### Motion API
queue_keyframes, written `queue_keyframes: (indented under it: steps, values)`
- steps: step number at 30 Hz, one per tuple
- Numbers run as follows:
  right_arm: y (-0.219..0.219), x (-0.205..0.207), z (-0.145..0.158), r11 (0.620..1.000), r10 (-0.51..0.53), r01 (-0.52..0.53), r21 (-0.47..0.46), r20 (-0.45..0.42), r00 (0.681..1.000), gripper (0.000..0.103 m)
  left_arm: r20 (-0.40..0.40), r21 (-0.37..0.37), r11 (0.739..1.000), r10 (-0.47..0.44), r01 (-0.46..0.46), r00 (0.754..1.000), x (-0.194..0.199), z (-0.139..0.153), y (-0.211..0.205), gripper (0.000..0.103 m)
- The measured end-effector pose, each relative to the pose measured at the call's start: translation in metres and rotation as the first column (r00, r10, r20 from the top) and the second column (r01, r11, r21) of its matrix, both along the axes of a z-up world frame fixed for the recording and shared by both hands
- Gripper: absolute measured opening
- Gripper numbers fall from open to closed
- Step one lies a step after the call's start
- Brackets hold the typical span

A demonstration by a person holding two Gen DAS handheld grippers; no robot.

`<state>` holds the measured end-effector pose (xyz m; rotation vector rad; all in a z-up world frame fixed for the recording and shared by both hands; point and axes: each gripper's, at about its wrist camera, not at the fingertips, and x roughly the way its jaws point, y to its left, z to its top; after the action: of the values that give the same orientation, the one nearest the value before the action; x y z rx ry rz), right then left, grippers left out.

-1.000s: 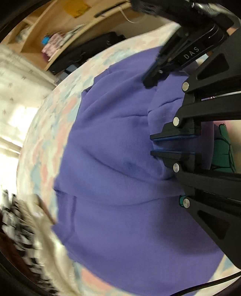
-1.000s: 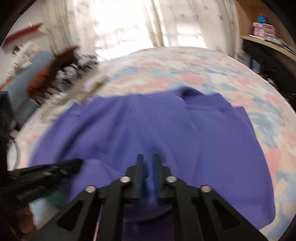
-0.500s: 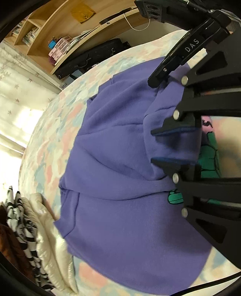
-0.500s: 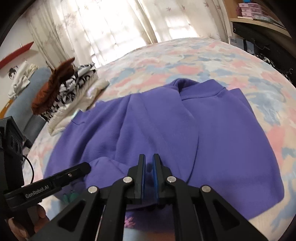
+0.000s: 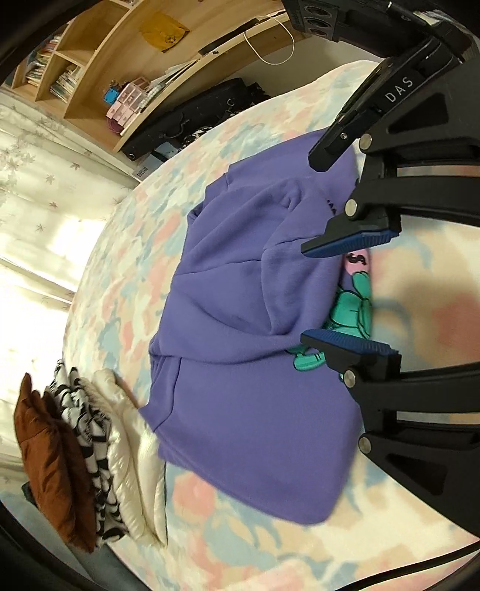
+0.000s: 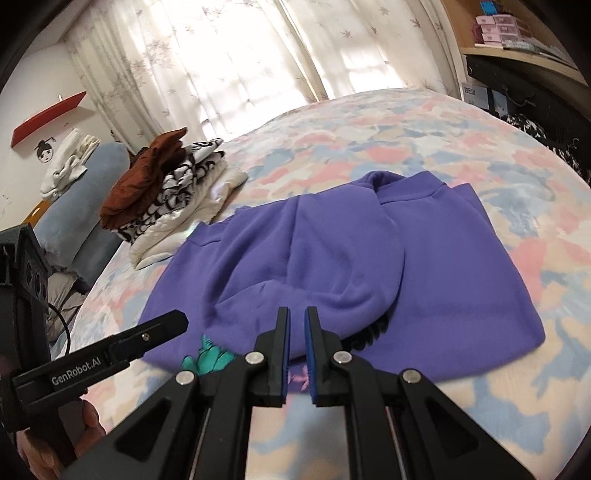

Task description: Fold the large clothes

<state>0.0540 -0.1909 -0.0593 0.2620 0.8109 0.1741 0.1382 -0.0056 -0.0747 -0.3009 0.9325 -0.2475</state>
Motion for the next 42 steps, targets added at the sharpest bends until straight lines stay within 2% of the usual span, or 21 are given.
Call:
queue_keyframes:
  steps: [5, 10, 17, 21, 28, 34, 42]
  values:
    - [0.011, -0.019, 0.005, 1.0, 0.02, -0.02, -0.016, 0.004, 1.0, 0.008, 0.025, -0.009, 1.0, 0.023, -0.023, 0.999, -0.024, 0.011, 0.013, 0.045]
    - [0.021, -0.033, 0.011, 0.999, 0.036, -0.036, -0.034, 0.019, 0.999, 0.008, 0.035, 0.006, 1.0, 0.031, -0.031, 0.999, -0.042, 0.015, 0.022, 0.046]
    - [0.033, -0.033, 0.012, 0.998, 0.058, -0.057, -0.04, 0.006, 0.998, 0.008, 0.015, -0.007, 0.998, 0.07, -0.07, 0.997, -0.053, 0.003, 0.048, 0.062]
    - [0.039, -0.028, 0.008, 0.998, 0.056, -0.056, -0.037, 0.002, 0.998, 0.008, -0.032, -0.035, 0.994, 0.1, -0.101, 0.995, -0.051, -0.016, 0.066, 0.063]
    - [0.053, -0.007, -0.007, 0.997, 0.062, -0.063, -0.035, -0.033, 0.998, 0.008, -0.122, -0.159, 0.972, 0.155, -0.173, 0.98, -0.041, -0.062, 0.097, 0.063]
    - [0.059, 0.009, -0.008, 0.996, 0.068, -0.067, -0.054, 0.018, 0.998, 0.008, -0.165, -0.257, 0.938, 0.192, -0.231, 0.967, -0.021, -0.093, 0.109, 0.063]
    - [0.06, 0.041, -0.015, 0.994, 0.065, -0.061, -0.096, 0.036, 0.997, 0.008, -0.162, -0.282, 0.927, 0.21, -0.249, 0.964, 0.019, -0.114, 0.105, 0.067]
